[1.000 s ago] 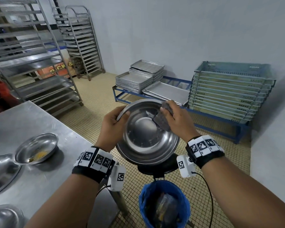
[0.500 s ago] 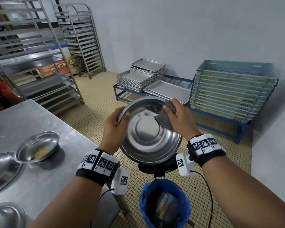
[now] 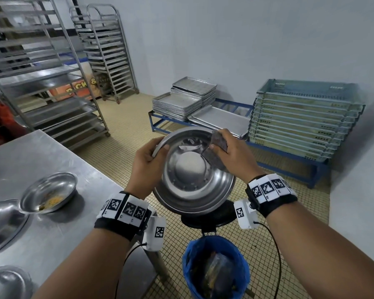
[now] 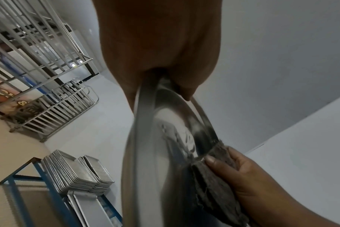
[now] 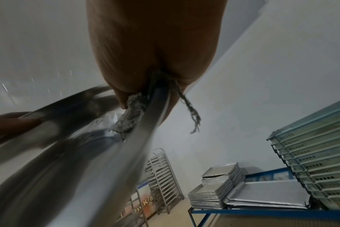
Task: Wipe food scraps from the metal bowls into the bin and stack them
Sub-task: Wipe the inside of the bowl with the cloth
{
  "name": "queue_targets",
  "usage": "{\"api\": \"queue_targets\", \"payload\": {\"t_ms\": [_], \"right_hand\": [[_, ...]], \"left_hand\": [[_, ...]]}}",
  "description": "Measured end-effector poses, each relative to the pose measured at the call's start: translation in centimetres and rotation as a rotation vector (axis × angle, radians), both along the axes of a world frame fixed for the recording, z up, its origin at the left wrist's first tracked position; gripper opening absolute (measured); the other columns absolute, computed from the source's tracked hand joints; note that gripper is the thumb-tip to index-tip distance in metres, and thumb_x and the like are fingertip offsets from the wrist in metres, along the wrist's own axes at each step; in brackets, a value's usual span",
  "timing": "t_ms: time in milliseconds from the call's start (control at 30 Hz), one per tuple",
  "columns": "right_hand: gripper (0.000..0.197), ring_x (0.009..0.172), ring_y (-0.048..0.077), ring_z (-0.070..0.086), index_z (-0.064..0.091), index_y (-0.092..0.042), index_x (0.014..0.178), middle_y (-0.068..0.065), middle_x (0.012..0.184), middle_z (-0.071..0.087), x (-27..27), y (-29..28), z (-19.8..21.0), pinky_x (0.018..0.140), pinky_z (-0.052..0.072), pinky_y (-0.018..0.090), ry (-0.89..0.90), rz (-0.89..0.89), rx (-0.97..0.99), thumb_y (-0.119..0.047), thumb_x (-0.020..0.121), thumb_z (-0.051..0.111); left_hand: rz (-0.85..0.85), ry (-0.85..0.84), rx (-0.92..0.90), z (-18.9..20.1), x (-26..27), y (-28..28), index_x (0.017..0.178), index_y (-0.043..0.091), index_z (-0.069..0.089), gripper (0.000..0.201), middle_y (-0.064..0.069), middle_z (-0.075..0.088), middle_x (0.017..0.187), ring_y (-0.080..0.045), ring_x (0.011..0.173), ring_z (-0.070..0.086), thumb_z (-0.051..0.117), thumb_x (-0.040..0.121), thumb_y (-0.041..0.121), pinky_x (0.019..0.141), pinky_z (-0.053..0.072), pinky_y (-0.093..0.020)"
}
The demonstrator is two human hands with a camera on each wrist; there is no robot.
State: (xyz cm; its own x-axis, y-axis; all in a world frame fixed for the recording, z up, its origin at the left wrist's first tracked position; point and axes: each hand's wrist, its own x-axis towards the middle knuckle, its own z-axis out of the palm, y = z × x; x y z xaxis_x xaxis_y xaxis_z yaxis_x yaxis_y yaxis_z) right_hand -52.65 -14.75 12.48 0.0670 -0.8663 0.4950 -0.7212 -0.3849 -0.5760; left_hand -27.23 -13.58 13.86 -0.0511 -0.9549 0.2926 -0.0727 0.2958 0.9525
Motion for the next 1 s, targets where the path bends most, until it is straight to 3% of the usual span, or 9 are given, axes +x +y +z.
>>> {"api": "queue_targets", "payload": {"t_ms": [233,400,600,733,1000], "right_hand": [[0.028,0.071,0.019,0.067,0.058,-0.016,0.120,-0.001,0.089,0.072,0.3,-0.6,1.5,0.054,0.042,0.022,0.172,0.037,-0.071,-0.035,0.100,0.062],[0.031,0.079,0.020,0.071,0.056,-0.016,0.124,0.003,0.097,0.074,0.0,-0.2,0.9,0.063,0.058,0.034,0.056,-0.014,-0.028,-0.034,0.101,0.062],[0.028,0.084,0.020,0.071,0.057,-0.020,0.120,0.000,0.098,0.073,-0.3,-0.5,1.5,0.067,0.060,0.041,0.032,-0.012,-0.035,-0.040,0.100,0.061],[0.024,0.087,0.014,0.070,0.058,-0.024,0.113,-0.007,0.097,0.071,-0.2,-0.1,1.3,0.065,0.062,0.041,-0.090,-0.038,-0.032,-0.043,0.099,0.060],[0.023,0.082,0.016,0.069,0.061,-0.027,0.116,-0.007,0.093,0.072,0.3,0.5,2.3,0.069,0.059,0.045,0.006,0.041,-0.007,-0.042,0.099,0.062]], "left_hand": [[-0.021,-0.111,-0.048,-0.1,-0.6,0.3,0.120,0.024,0.074,0.019,0.004,0.079,0.096,-0.015,0.084,0.076,0.062,0.106,0.017,0.070,0.058,-0.025],[0.012,-0.004,-0.030,0.0,-0.4,0.4,0.121,0.019,0.074,0.020,0.000,0.079,0.096,-0.016,0.081,0.076,0.061,0.106,0.016,0.067,0.057,-0.025],[0.009,0.019,-0.041,-0.1,-0.8,0.6,0.120,0.024,0.073,0.020,0.000,0.079,0.096,-0.019,0.082,0.076,0.059,0.107,0.017,0.068,0.059,-0.029],[0.067,0.113,-0.021,-0.4,-0.8,1.2,0.120,0.015,0.071,0.019,0.001,0.079,0.089,-0.015,0.074,0.074,0.057,0.107,0.012,0.063,0.058,-0.026],[-0.076,-0.264,-0.086,0.7,0.4,0.3,0.123,0.030,0.068,0.019,0.003,0.078,0.100,-0.018,0.082,0.077,0.060,0.107,0.023,0.073,0.064,-0.042]]}}
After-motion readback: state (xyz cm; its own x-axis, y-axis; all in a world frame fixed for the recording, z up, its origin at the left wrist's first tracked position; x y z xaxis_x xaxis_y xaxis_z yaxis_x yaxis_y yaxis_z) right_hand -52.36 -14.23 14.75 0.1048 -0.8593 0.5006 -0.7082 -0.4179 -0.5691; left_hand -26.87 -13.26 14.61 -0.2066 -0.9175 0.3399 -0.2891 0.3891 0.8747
